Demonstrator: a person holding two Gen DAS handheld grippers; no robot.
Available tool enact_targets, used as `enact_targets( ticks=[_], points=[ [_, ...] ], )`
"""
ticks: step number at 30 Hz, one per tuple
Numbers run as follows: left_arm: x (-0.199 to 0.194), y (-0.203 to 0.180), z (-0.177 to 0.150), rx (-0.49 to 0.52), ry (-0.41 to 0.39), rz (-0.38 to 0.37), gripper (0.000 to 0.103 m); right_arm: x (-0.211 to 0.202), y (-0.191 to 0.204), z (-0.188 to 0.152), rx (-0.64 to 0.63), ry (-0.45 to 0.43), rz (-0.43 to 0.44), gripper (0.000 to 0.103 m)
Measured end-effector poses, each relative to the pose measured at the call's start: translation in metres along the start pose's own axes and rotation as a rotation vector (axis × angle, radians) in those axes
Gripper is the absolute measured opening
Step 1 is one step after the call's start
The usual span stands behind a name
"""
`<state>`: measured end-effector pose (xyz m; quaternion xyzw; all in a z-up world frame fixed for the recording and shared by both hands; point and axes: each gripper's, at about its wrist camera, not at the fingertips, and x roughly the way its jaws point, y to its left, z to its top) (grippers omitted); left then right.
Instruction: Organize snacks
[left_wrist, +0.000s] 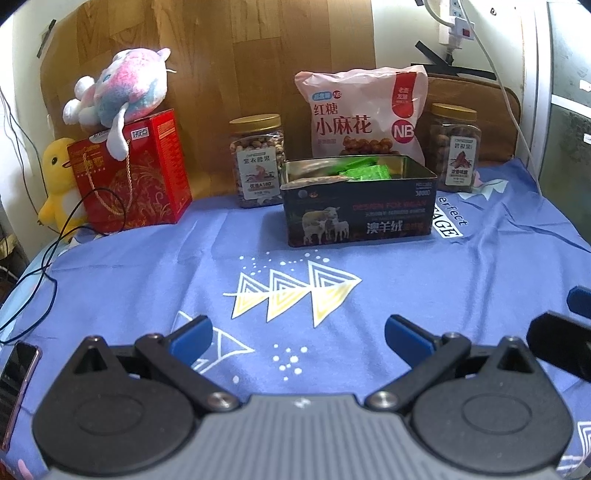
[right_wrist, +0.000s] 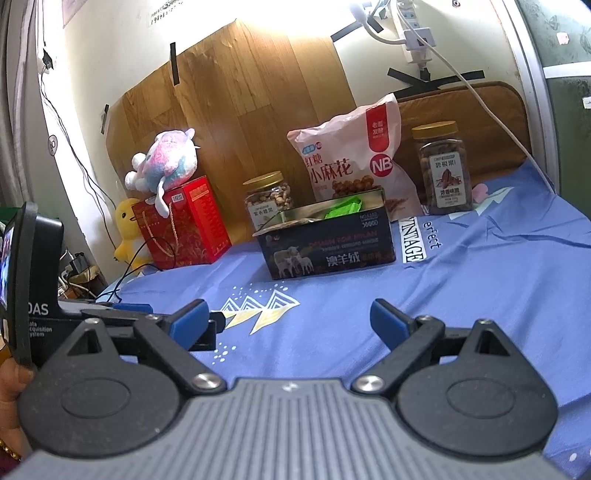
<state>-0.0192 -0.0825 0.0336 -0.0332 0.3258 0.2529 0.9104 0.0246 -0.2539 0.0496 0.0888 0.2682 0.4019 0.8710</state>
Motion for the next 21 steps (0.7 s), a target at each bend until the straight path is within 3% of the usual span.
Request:
enact_targets(
  ticks=[21],
  points=[
    [0.0015, 0.0013, -0.0041, -0.002, 0.012, 0.003, 0.103, -0.0033, 0.0019, -0.0017, -0.008, 0.001, -0.01, 0.096]
  ],
)
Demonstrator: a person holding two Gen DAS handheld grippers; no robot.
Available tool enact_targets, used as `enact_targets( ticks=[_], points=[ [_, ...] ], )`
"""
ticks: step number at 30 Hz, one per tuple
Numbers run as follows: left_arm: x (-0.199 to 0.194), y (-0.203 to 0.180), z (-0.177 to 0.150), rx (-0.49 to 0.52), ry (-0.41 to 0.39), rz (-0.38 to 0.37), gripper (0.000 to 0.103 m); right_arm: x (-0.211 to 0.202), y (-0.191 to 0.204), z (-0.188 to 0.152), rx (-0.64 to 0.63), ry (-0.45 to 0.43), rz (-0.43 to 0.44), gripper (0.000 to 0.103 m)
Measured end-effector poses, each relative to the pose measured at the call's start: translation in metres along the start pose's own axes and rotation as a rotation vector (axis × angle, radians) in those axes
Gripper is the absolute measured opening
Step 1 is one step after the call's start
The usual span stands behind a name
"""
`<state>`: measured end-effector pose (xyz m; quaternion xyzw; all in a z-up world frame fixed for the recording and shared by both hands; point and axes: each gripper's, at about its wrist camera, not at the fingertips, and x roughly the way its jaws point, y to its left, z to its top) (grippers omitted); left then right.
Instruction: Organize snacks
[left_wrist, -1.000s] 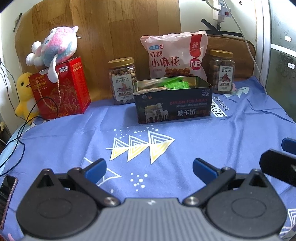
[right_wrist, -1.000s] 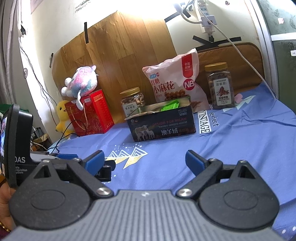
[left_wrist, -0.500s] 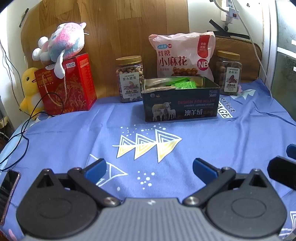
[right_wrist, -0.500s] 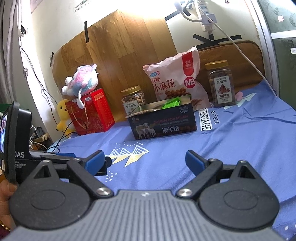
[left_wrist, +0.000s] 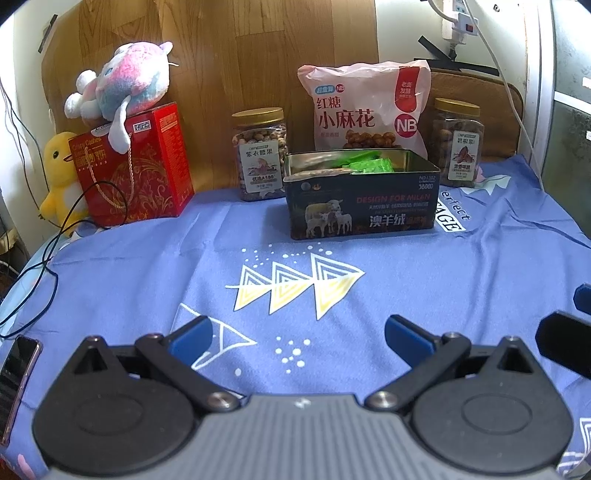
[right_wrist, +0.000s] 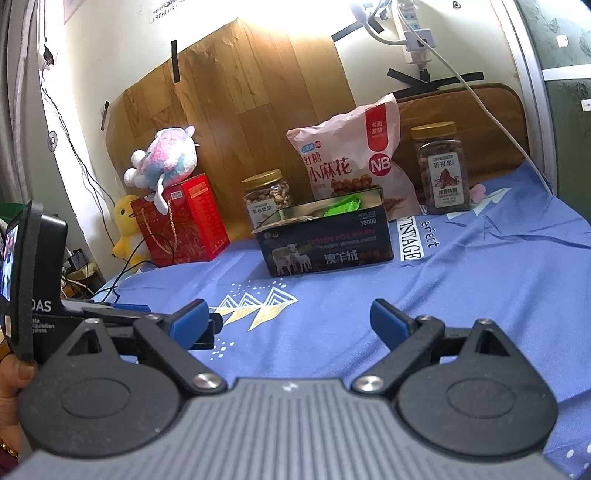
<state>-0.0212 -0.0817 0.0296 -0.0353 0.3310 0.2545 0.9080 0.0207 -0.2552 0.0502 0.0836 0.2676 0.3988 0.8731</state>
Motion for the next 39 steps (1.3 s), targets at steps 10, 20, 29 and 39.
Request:
enact_targets(
  ticks=[10, 20, 29, 39],
  points=[
    [0.0013, -0.0002, -0.0008, 0.0, 0.003, 0.001, 0.103, 0.0007, 0.0008, 0.0, 0.001, 0.003, -0.003, 0.096],
    [0.0033, -0.0017, -0.0014, 0.003, 0.006, 0.003, 0.103, 0.0023, -0.0015, -0.0024, 0.006, 0.006, -0.006, 0.096],
    [0.004, -0.003, -0.0013, 0.008, 0.008, 0.002, 0.103, 0.0024, -0.0033, -0.0025, 0.009, 0.005, -0.006, 0.096],
    [0.0042, -0.0038, -0.0015, 0.009, 0.008, 0.003, 0.103, 0.0022, -0.0039, -0.0025, 0.008, 0.006, -0.005, 0.096]
  ],
)
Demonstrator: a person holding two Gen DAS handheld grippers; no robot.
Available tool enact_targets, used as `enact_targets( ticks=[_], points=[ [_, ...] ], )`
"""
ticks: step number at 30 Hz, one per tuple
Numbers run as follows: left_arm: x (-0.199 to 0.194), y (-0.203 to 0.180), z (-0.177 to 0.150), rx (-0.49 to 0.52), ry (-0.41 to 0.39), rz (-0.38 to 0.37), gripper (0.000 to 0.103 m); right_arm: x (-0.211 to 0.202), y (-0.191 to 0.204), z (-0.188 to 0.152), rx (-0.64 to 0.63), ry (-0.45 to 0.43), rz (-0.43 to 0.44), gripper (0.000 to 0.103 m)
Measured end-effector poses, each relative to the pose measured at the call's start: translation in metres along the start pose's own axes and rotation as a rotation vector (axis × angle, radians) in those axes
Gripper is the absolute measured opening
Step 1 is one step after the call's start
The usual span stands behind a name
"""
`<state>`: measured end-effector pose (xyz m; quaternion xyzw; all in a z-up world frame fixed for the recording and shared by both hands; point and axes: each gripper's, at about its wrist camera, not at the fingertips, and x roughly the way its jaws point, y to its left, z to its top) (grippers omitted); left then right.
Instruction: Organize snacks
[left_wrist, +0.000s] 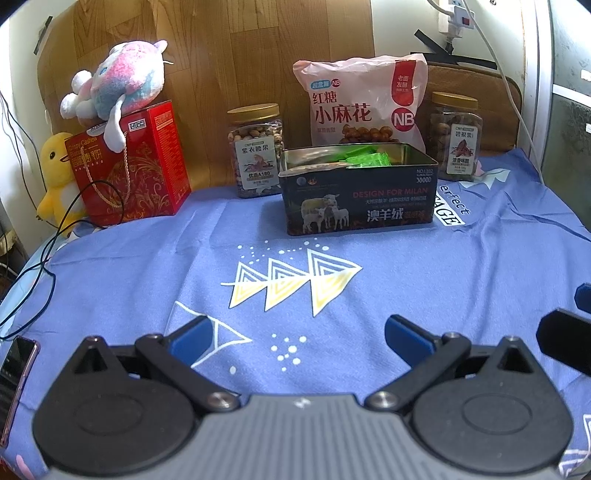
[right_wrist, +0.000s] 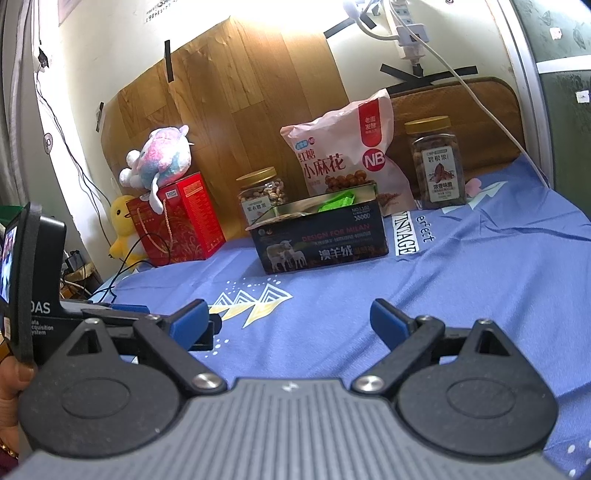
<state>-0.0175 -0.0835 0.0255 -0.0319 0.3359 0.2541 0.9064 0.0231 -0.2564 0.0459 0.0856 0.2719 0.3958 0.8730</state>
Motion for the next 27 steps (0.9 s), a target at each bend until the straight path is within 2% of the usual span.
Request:
enact_targets(
  ticks=[27],
  points=[
    [0.0013, -0.0023, 0.0008, 0.009, -0.003, 0.006, 0.103, 0.0004, -0.0023, -0.0003, 0.003, 0.001, 0.001, 0.096]
  ],
)
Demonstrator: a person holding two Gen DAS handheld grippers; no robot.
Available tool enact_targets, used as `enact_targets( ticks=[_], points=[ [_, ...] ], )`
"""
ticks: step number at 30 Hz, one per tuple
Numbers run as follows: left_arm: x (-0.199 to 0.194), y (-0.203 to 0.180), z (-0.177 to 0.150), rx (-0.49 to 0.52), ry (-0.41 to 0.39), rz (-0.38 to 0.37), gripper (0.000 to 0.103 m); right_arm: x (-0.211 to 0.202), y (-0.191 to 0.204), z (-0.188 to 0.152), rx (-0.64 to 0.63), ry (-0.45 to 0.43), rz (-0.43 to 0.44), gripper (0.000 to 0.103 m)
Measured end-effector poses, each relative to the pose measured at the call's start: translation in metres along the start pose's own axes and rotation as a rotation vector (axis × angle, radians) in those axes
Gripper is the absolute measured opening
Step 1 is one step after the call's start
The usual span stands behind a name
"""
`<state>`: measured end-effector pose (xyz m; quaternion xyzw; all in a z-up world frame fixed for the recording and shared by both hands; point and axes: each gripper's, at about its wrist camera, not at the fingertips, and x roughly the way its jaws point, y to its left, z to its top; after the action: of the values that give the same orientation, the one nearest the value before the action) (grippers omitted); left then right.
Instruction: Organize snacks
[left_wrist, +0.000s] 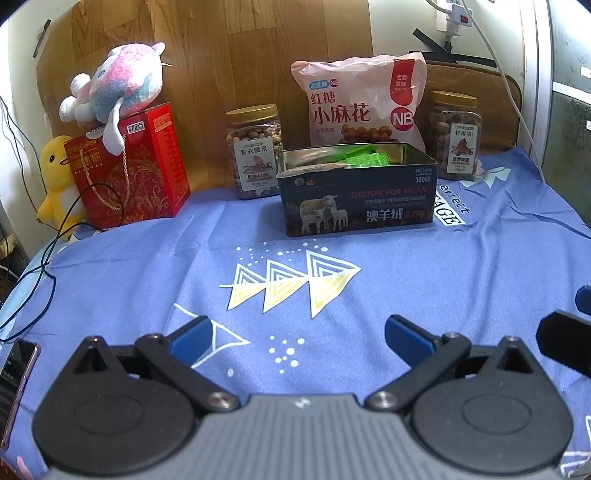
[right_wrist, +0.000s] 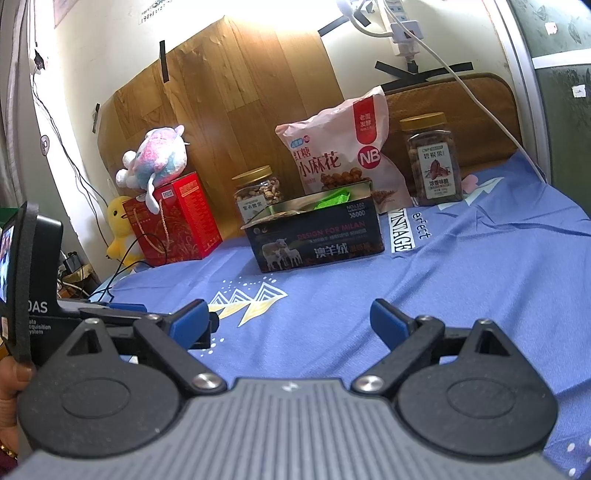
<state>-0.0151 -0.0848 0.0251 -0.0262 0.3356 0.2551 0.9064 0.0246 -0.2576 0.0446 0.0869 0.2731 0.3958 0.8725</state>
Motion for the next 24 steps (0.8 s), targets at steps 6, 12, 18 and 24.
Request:
enact_targets(
  ticks=[6, 12, 18, 24],
  points=[
    [-0.0001, -0.0007, 0.0002, 0.003, -0.001, 0.003, 0.103, -0.0006, -0.0004, -0.0005, 0.001, 0.0, 0.0, 0.096],
    [-0.0004, -0.0022, 0.0002, 0.011, -0.004, 0.007, 0.103, -0.0002, -0.0013, -0.0005, 0.002, 0.0, 0.0, 0.096],
    [0.0002, -0.0043, 0.001, 0.015, -0.007, 0.012, 0.103, -0.0004, -0.002, -0.0014, 0.006, -0.001, -0.002, 0.096],
    [0.0008, -0.0045, 0.001, 0.016, -0.006, 0.006, 0.103, -0.0006, -0.0018, -0.0011, 0.006, -0.001, -0.002, 0.096]
  ],
)
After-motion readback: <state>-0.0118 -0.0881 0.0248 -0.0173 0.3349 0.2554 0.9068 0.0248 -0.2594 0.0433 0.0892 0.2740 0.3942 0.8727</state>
